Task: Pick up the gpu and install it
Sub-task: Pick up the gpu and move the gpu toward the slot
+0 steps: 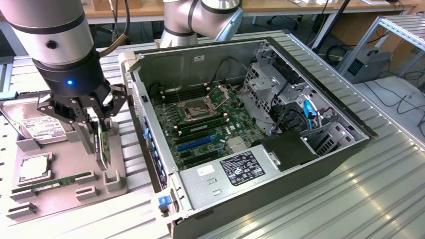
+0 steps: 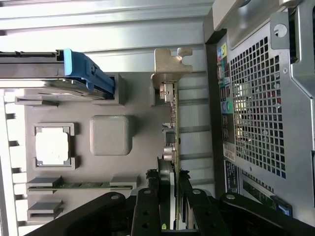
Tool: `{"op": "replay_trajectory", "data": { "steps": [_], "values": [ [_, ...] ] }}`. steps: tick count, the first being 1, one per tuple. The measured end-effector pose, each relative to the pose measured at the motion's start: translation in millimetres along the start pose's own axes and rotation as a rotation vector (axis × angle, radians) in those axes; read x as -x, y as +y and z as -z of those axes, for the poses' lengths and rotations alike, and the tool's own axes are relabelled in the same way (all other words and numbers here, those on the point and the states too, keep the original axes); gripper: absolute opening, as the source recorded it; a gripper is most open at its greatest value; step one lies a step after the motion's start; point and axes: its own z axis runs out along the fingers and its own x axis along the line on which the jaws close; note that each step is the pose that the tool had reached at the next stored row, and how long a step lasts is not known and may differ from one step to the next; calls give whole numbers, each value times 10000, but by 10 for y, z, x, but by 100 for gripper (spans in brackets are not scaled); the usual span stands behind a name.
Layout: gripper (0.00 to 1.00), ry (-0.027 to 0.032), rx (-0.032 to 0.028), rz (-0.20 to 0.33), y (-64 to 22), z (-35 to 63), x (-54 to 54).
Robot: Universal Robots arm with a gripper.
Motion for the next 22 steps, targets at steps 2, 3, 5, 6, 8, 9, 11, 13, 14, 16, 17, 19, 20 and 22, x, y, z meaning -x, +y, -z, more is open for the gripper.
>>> {"op": "replay_trajectory", "data": {
  "steps": [2, 3, 5, 6, 8, 9, 11, 13, 14, 16, 17, 19, 20, 22],
  "values": [
    [27, 0, 0, 0, 0, 7, 0],
    [27, 0, 0, 0, 0, 11, 0],
    [27, 1, -1, 0, 1, 21, 0],
    [27, 1, -1, 0, 1, 26, 0],
    [27, 0, 0, 0, 1, 33, 1],
    [27, 1, -1, -1, 1, 37, 1],
    [27, 1, -1, 0, 2, 47, 1],
    [27, 0, 0, -1, 2, 55, 1],
    [27, -1, 2, 0, 2, 57, 1],
    [27, 0, 0, 0, 2, 65, 2],
    [27, 0, 0, 0, 2, 68, 2],
    [27, 1, -1, 0, 3, 78, 2],
    [27, 0, 0, 0, 3, 81, 2],
    [27, -1, 0, 0, 3, 87, 2]
  ]
}}
